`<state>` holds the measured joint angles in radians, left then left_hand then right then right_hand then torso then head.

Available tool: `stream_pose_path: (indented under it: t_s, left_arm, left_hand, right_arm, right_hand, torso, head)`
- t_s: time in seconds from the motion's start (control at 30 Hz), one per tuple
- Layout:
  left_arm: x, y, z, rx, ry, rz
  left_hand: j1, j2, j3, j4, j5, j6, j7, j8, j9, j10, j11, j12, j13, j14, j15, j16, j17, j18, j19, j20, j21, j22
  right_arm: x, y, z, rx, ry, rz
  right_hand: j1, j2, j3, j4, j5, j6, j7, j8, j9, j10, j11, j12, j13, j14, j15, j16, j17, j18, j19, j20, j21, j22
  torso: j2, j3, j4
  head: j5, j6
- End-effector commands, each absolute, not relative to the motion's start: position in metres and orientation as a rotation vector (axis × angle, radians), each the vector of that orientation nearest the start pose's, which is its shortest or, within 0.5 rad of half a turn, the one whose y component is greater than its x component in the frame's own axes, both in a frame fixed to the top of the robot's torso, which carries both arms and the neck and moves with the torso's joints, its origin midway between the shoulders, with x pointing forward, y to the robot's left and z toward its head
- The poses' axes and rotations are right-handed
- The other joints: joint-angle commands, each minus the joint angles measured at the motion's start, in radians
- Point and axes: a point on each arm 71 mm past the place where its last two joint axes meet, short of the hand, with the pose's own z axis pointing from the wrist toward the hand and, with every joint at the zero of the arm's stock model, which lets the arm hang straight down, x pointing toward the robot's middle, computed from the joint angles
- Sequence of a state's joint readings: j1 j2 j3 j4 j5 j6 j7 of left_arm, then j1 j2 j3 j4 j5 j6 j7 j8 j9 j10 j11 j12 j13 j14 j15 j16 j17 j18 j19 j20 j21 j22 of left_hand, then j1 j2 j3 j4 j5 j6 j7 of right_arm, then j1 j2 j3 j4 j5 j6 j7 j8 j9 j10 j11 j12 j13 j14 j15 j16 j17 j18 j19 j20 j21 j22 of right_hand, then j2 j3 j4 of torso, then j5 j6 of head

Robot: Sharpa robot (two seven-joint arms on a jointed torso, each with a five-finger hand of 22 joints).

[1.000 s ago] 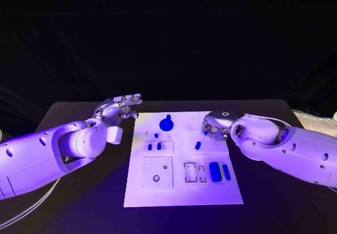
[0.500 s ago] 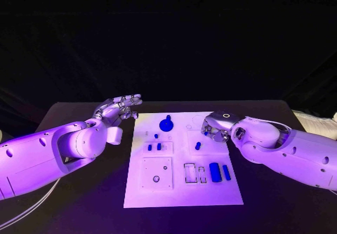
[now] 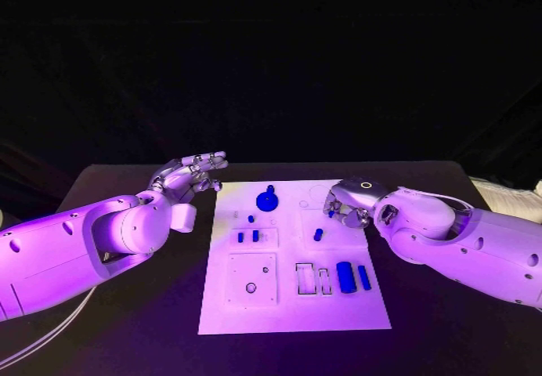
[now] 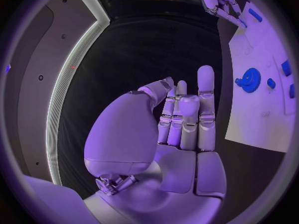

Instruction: Assemble the parts on the task board

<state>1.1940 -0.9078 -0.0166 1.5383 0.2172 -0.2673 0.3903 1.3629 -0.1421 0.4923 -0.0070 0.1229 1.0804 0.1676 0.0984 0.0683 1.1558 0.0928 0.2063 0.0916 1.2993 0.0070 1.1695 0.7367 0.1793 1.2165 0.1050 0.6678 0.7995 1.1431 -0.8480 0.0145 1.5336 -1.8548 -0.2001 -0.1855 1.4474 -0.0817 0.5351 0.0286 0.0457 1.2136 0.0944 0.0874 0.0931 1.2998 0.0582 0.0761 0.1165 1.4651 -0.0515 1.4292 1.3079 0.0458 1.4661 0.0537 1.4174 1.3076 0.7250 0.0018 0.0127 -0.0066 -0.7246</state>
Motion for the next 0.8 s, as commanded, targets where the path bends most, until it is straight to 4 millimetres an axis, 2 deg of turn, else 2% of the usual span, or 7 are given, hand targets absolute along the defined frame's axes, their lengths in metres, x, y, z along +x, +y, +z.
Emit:
stream_pose_path:
  t_s: [0.03, 0.47, 0.7, 0.8]
  left_arm:
    - [0.490, 0.240, -0.176, -1.380, 1.318, -1.602]
    - [0.490, 0.241, -0.176, -1.382, 1.319, -1.600]
    - [0.490, 0.240, -0.177, -1.382, 1.323, -1.604]
    - [0.490, 0.239, -0.177, -1.381, 1.325, -1.606]
  left_hand:
    - [-0.004, 0.008, -0.005, -0.003, -0.004, -0.007, 0.002, 0.000, -0.001, -0.008, 0.000, 0.004, 0.001, -0.005, 0.001, -0.005, -0.001, 0.002, 0.002, 0.001, -0.004, -0.001]
    - [-0.006, 0.008, -0.007, -0.005, -0.004, -0.011, 0.003, 0.000, -0.001, -0.014, 0.002, 0.008, 0.001, -0.008, 0.002, -0.007, -0.008, 0.002, 0.002, 0.002, -0.007, -0.002]
    - [-0.007, 0.009, -0.007, -0.005, -0.004, -0.012, 0.004, -0.001, -0.001, -0.016, 0.002, 0.009, 0.001, -0.009, 0.002, -0.007, -0.009, 0.002, 0.002, 0.002, -0.008, -0.003]
    - [-0.007, 0.009, -0.007, -0.005, -0.004, -0.012, 0.004, -0.001, -0.001, -0.016, 0.002, 0.009, 0.001, -0.009, 0.002, -0.007, -0.009, 0.002, 0.002, 0.002, -0.008, -0.003]
  right_arm:
    - [0.477, -0.195, -0.190, -0.479, 1.615, 0.399]
    - [0.464, -0.188, -0.175, -0.478, 1.577, 0.450]
    - [0.445, -0.161, -0.164, -0.518, 1.524, 0.544]
    - [0.437, -0.146, -0.161, -0.540, 1.509, 0.592]
  right_hand:
    - [-0.010, -0.002, 0.004, -0.001, 0.003, 0.013, 0.004, 0.006, 0.024, 0.036, -0.027, -0.004, 0.001, 0.072, -0.001, 0.004, 0.074, 0.004, 0.012, -0.003, 0.004, 0.063]
    - [-0.012, -0.003, 0.006, -0.002, 0.003, 0.014, 0.004, 0.006, 0.025, 0.037, -0.028, -0.005, 0.000, 0.072, 0.000, 0.005, 0.075, 0.003, 0.012, -0.003, 0.004, 0.064]
    - [-0.013, -0.004, 0.006, -0.002, 0.003, 0.014, 0.004, 0.006, 0.025, 0.037, -0.028, -0.005, 0.000, 0.072, 0.001, 0.005, 0.075, 0.003, 0.012, -0.003, 0.005, 0.064]
    - [-0.014, -0.004, 0.007, -0.003, 0.003, 0.014, 0.004, 0.006, 0.026, 0.037, -0.027, -0.006, 0.000, 0.072, 0.002, 0.005, 0.075, 0.003, 0.012, -0.002, 0.004, 0.064]
  torso:
    - [0.000, 0.0000, 0.0001]
    - [0.000, 0.0005, 0.0005]
    - [0.000, 0.0004, 0.0008]
    - [0.000, 0.0000, 0.0008]
  head:
    - [-0.001, 0.001]
    - [0.003, 0.000]
    - [0.013, -0.005]
    - [0.023, -0.008]
